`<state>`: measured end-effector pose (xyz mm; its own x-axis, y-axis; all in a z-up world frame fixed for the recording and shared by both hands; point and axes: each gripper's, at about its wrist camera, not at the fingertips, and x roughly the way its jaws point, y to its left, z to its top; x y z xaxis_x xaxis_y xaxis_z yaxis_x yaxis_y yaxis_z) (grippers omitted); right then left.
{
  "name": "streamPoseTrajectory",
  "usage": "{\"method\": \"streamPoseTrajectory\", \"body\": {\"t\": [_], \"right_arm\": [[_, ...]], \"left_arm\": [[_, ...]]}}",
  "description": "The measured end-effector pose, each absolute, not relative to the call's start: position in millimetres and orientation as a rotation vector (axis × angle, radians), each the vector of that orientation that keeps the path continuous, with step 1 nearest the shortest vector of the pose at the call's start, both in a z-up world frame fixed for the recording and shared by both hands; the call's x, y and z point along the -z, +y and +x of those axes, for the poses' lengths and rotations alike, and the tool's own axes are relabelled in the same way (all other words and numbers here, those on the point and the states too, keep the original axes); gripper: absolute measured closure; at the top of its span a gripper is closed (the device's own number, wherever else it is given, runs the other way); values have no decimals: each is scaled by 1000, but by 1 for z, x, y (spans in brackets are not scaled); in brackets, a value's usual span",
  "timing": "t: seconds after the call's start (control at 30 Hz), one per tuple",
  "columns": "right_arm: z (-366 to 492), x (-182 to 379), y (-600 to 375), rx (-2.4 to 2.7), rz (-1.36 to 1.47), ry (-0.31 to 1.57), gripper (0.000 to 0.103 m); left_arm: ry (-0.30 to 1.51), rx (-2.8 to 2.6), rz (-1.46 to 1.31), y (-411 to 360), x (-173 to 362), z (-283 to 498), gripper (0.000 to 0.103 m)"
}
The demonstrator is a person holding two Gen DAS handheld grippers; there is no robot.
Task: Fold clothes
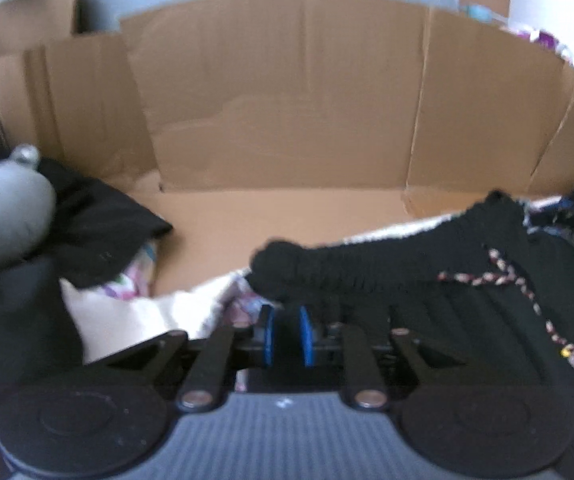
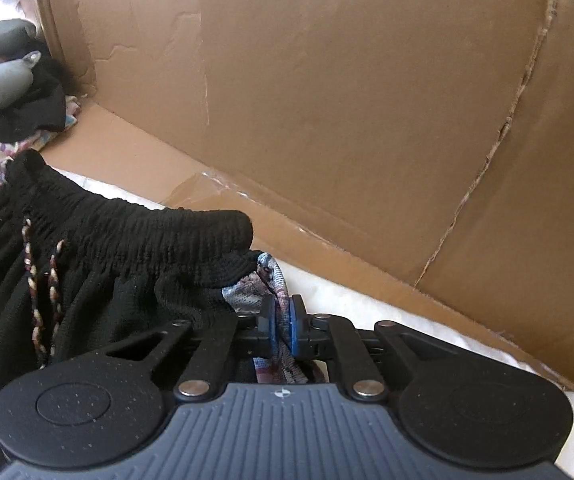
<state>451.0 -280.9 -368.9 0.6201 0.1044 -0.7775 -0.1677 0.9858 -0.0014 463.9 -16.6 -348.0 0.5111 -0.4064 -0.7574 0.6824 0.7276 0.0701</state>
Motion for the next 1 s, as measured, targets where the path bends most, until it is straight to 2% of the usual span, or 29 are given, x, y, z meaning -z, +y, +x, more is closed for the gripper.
{"method": "streamPoseTrajectory", "body": {"t": [0.07,0.1,0.13,0.3,0.4,0.67,0.8,0.93,1.0], "right_arm": [[444,359,-289,-149,-41,866,87],[439,353,-294,-143,-28,851,81],[434,346,-299,-140,-26,836,80],[406,326,-315,-120,-54,802,79],[390,324,-318,-134,-75,814,80],[359,346,-306,-186,-102,913,82],[365,369,-300,-167,-106,951,82],[380,372,-287,-176,-140,926,81],[387,368,-281,-181,-148,909,81]], "left_arm": [[819,644,408,-19,360,467,88],[827,634,414,-19,362,467,88],[831,625,420,-20,362,466,88],[788,529,497,-20,350,459,95],[800,548,418,-10,338,456,95],[807,623,410,-10,332,425,93],[860,621,389,-7,346,418,84],[859,638,390,-11,346,406,71],[848,659,393,-16,345,402,69]]}}
